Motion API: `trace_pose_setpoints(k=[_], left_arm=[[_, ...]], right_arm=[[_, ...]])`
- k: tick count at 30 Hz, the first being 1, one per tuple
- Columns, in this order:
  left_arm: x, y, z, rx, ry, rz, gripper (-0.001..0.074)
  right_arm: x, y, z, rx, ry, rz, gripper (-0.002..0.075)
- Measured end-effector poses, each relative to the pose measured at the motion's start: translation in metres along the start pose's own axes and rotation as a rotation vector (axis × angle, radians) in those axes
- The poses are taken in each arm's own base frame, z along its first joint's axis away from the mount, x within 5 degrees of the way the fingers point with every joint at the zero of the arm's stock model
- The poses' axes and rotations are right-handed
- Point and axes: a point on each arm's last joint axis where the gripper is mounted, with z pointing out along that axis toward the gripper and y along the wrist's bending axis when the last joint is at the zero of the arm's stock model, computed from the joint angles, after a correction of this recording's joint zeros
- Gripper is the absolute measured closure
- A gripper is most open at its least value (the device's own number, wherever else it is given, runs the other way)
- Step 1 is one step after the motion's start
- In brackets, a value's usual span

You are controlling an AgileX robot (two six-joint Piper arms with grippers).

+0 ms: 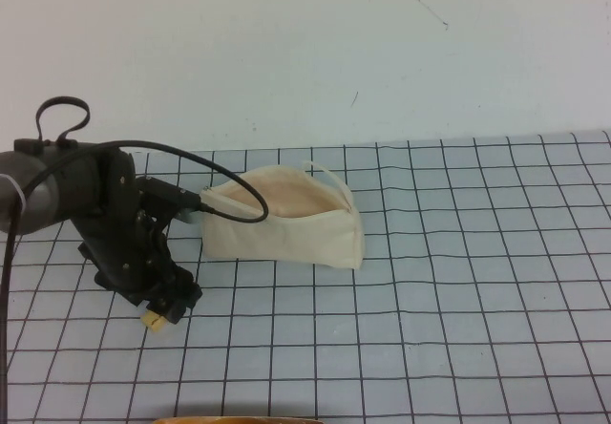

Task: Put eraser into pencil case
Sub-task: Pick up the eraser from the table, then place the eraser on the pencil case

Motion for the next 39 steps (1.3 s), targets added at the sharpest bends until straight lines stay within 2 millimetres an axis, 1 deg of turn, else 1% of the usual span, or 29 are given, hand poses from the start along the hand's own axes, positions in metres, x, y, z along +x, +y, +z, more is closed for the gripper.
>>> trace_pose_setpoints(k=[3, 7, 11, 12, 13, 17, 18, 20, 23, 25, 27, 29, 30, 32, 34, 37, 38, 39], left_arm=[[0.001, 0.001, 0.006, -0.007, 0.018, 0.011, 0.0296], [0.001, 0.002, 0.007, -0.011, 0.021, 0.015, 0.031], [0.001, 0.001, 0.007, -0.011, 0.025, 0.018, 0.047], [0.001, 0.001, 0.007, -0.009, 0.032, 0.018, 0.0529], [0.002, 0.001, 0.007, -0.008, 0.037, 0.018, 0.0556], [0.004, 0.0, 0.005, 0.001, 0.067, 0.017, 0.0552], [0.004, 0.0, 0.003, 0.002, 0.071, 0.016, 0.0552], [0.001, 0.0, -0.008, 0.006, 0.046, 0.009, 0.0552], [-0.012, -0.003, -0.039, 0.018, -0.06, -0.016, 0.0552], [-0.023, -0.008, -0.067, 0.037, -0.17, -0.034, 0.0552], [-0.036, -0.018, -0.091, 0.065, -0.288, -0.045, 0.0552], [-0.048, -0.027, -0.11, 0.097, -0.403, -0.056, 0.0552], [-0.059, -0.036, -0.12, 0.117, -0.506, -0.063, 0.0552], [-0.066, -0.044, -0.122, 0.12, -0.573, -0.056, 0.0552], [-0.073, -0.052, -0.119, 0.118, -0.615, -0.043, 0.0552], [-0.081, -0.063, -0.106, 0.115, -0.627, -0.003, 0.0552], [-0.083, -0.064, -0.1, 0.114, -0.62, 0.006, 0.0545], [-0.084, -0.067, -0.094, 0.114, -0.613, 0.014, 0.0522]], right_arm=[[0.0, 0.0, 0.0, 0.0, 0.0, 0.0, 0.0727], [0.0, 0.0, 0.0, 0.0, 0.0, 0.0, 0.0727], [0.0, 0.0, 0.0, 0.0, 0.0, 0.0, 0.0727], [0.0, 0.0, 0.0, 0.0, 0.0, 0.0, 0.0727], [0.0, 0.0, 0.0, 0.0, 0.0, 0.0, 0.0727], [0.0, 0.0, 0.0, 0.0, 0.0, 0.0, 0.0727], [0.0, 0.0, 0.0, 0.0, 0.0, 0.0, 0.0727], [0.0, 0.0, 0.0, 0.0, 0.0, 0.0, 0.0727], [0.0, 0.0, 0.0, 0.0, 0.0, 0.0, 0.0727], [0.0, 0.0, 0.0, 0.0, 0.0, 0.0, 0.0727], [0.0, 0.0, 0.0, 0.0, 0.0, 0.0, 0.0727], [0.0, 0.0, 0.0, 0.0, 0.0, 0.0, 0.0727], [0.0, 0.0, 0.0, 0.0, 0.0, 0.0, 0.0727], [0.0, 0.0, 0.0, 0.0, 0.0, 0.0, 0.0727], [0.0, 0.0, 0.0, 0.0, 0.0, 0.0, 0.0727], [0.0, 0.0, 0.0, 0.0, 0.0, 0.0, 0.0727], [0.0, 0.0, 0.0, 0.0, 0.0, 0.0, 0.0727], [0.0, 0.0, 0.0, 0.0, 0.0, 0.0, 0.0727]])
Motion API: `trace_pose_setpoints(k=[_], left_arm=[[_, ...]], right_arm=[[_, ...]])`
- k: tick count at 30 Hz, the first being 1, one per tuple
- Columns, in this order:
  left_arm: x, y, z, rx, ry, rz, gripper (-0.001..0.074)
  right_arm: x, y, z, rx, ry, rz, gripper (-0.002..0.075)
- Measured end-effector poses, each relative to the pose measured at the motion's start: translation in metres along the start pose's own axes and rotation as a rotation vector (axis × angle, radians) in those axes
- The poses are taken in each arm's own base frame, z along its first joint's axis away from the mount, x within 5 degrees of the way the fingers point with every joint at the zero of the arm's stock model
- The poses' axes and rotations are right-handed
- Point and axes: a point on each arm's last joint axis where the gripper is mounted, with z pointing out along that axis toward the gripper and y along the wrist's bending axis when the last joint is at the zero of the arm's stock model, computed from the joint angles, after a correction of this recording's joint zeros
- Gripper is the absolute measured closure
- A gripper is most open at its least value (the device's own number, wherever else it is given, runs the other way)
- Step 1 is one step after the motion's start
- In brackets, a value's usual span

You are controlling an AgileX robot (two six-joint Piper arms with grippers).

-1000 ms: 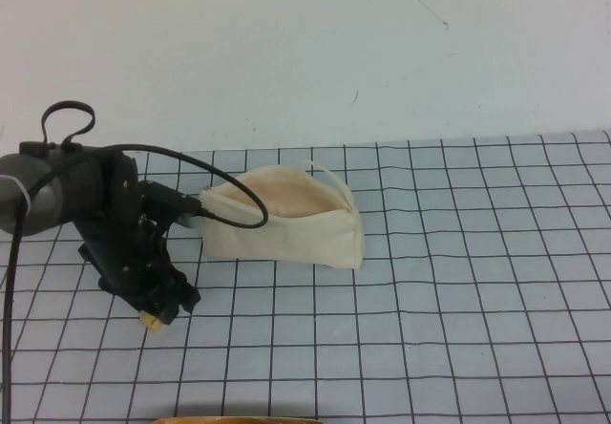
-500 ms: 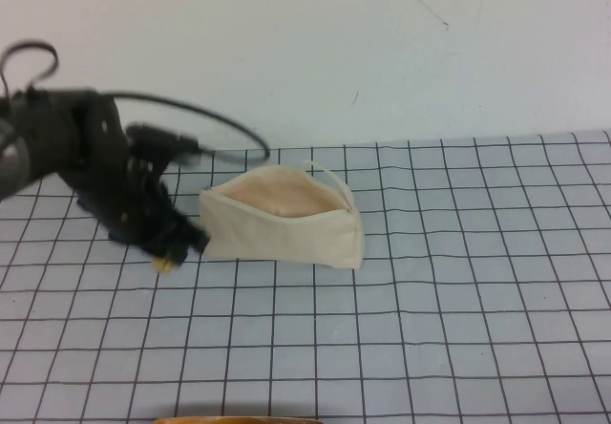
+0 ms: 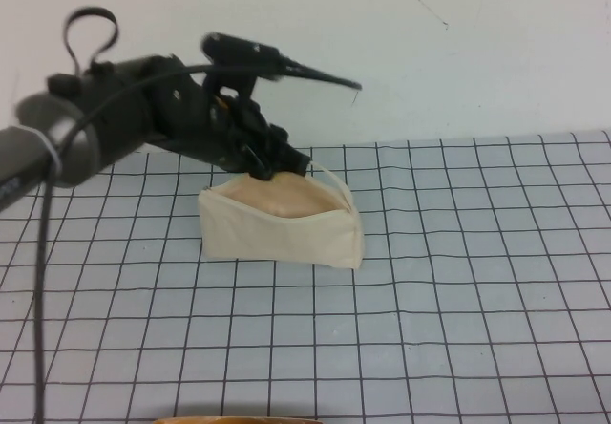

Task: Put eraser into pencil case

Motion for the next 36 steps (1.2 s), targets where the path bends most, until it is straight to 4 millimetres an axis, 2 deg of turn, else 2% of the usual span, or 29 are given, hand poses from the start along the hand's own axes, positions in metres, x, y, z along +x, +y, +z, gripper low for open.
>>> trace_pose_setpoints(k=[1, 5, 6, 8, 10, 14, 17, 21, 27, 31, 36], left_arm=[[0.003, 0.001, 0.005, 0.0, 0.01, -0.002, 0.049], [0.008, 0.004, 0.015, -0.003, 0.031, -0.009, 0.0267], [0.008, 0.005, 0.015, -0.002, 0.039, -0.014, 0.0234], [0.005, 0.007, 0.008, 0.003, 0.045, -0.029, 0.0221], [0.001, 0.006, -0.005, 0.012, 0.052, -0.027, 0.0281], [-0.009, -0.003, -0.048, 0.028, 0.039, 0.044, 0.0595], [-0.008, -0.011, -0.088, 0.032, -0.012, 0.076, 0.069], [0.012, -0.021, -0.137, 0.012, -0.097, 0.078, 0.0726], [0.067, -0.032, -0.187, -0.023, -0.209, 0.038, 0.0734], [0.102, -0.039, -0.213, -0.027, -0.256, 0.03, 0.0735], [0.138, -0.048, -0.235, -0.008, -0.233, 0.051, 0.0735]], right_arm=[[0.0, 0.0, 0.0, 0.0, 0.0, 0.0, 0.0727], [0.0, 0.0, 0.0, 0.0, 0.0, 0.0, 0.0727], [0.0, 0.0, 0.0, 0.0, 0.0, 0.0, 0.0727], [0.0, 0.0, 0.0, 0.0, 0.0, 0.0, 0.0727], [0.0, 0.0, 0.0, 0.0, 0.0, 0.0, 0.0727], [0.0, 0.0, 0.0, 0.0, 0.0, 0.0, 0.0727], [0.0, 0.0, 0.0, 0.0, 0.0, 0.0, 0.0727], [0.0, 0.0, 0.0, 0.0, 0.0, 0.0, 0.0727], [0.0, 0.0, 0.0, 0.0, 0.0, 0.0, 0.0727], [0.0, 0.0, 0.0, 0.0, 0.0, 0.0, 0.0727], [0.0, 0.0, 0.0, 0.0, 0.0, 0.0, 0.0727]])
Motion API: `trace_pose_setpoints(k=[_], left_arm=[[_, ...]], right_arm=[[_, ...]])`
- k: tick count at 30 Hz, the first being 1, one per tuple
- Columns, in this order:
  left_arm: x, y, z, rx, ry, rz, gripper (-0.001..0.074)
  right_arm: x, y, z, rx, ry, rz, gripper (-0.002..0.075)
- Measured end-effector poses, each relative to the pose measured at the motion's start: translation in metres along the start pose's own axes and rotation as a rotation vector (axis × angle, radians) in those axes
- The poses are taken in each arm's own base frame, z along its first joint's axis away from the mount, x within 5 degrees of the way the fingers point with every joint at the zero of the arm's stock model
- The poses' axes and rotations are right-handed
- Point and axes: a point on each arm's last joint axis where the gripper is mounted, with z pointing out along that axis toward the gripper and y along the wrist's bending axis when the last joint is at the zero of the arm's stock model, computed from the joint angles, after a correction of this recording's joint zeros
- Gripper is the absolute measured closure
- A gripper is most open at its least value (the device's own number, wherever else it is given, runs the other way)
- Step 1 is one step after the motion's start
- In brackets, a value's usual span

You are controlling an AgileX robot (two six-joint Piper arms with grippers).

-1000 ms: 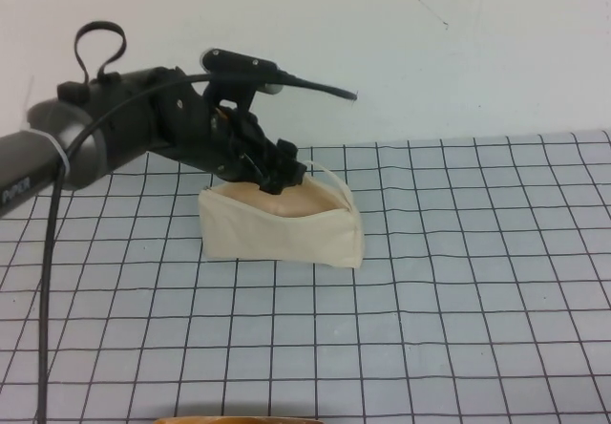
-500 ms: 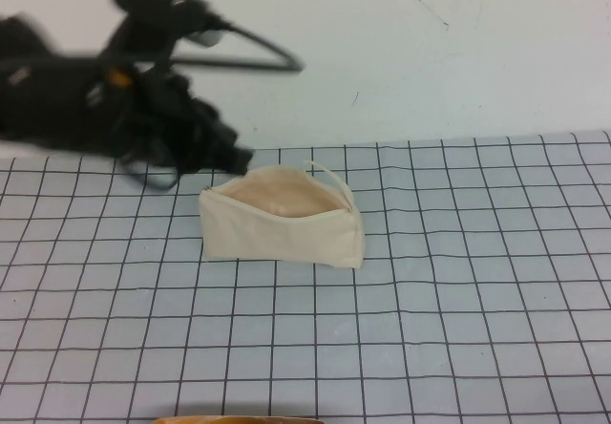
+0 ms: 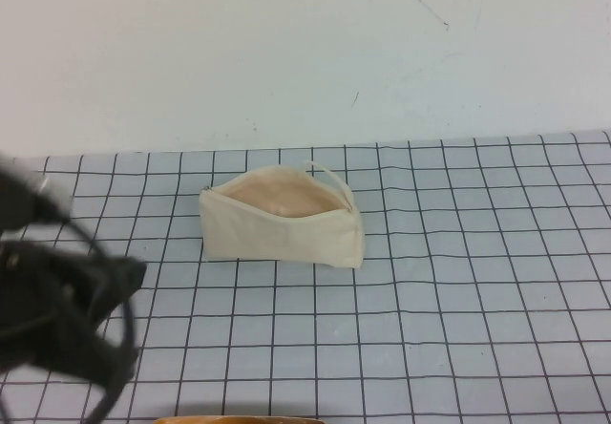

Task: Put eraser into pencil case

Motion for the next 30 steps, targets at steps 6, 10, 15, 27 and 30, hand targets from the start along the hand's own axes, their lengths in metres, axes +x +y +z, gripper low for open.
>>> trace_pose_setpoints(k=[6, 10, 15, 27, 30], left_arm=[[0.008, -0.007, -0.036, -0.016, -0.064, 0.057, 0.0735], [0.019, -0.006, -0.057, -0.085, -0.122, 0.09, 0.0735], [0.051, -0.004, -0.067, -0.159, -0.187, 0.018, 0.0735], [0.152, 0.004, -0.056, -0.369, -0.37, -0.204, 0.0736], [0.17, 0.006, -0.049, -0.416, -0.361, -0.227, 0.0736]], right_arm=[[0.0, 0.0, 0.0, 0.0, 0.0, 0.0, 0.0727], [0.0, 0.0, 0.0, 0.0, 0.0, 0.0, 0.0727], [0.0, 0.0, 0.0, 0.0, 0.0, 0.0, 0.0727], [0.0, 0.0, 0.0, 0.0, 0.0, 0.0, 0.0727], [0.0, 0.0, 0.0, 0.0, 0.0, 0.0, 0.0727]])
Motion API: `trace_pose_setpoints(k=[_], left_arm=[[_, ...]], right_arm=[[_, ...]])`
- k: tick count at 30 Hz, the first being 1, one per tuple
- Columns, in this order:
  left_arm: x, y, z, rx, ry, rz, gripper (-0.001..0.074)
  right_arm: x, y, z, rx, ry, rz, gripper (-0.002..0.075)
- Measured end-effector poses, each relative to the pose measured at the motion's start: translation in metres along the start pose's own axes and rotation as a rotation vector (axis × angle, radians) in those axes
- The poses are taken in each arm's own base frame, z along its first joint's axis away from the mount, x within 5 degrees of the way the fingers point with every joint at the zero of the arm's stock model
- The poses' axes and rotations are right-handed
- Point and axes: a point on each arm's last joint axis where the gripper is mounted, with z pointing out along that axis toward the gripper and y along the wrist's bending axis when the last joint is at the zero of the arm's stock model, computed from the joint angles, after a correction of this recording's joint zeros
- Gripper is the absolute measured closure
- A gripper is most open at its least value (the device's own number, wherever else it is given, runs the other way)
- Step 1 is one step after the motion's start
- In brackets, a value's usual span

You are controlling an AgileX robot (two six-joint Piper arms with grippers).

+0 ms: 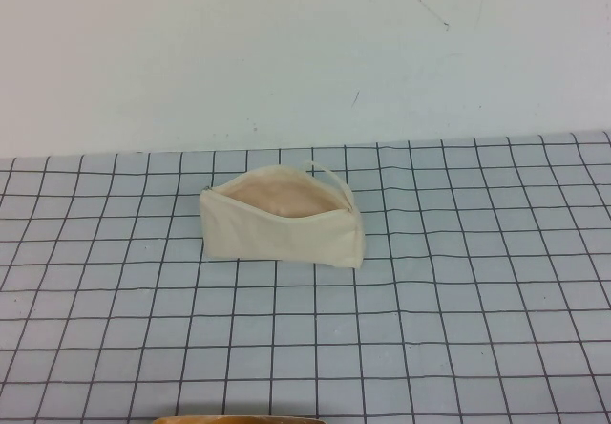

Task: Put eraser into pencil case

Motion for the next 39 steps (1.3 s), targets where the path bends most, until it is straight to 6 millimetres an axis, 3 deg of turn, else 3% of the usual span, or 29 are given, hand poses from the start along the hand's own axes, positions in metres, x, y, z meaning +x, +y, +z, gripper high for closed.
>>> trace_pose_setpoints(k=[10, 39], left_arm=[[0.035, 0.007, 0.01, -0.079, 0.096, -0.019, 0.0736], [0.036, 0.008, 0.01, -0.087, 0.096, -0.025, 0.0736]], right_arm=[[0.0, 0.0, 0.0, 0.0, 0.0, 0.0, 0.0727], [0.0, 0.0, 0.0, 0.0, -0.001, 0.001, 0.0727]])
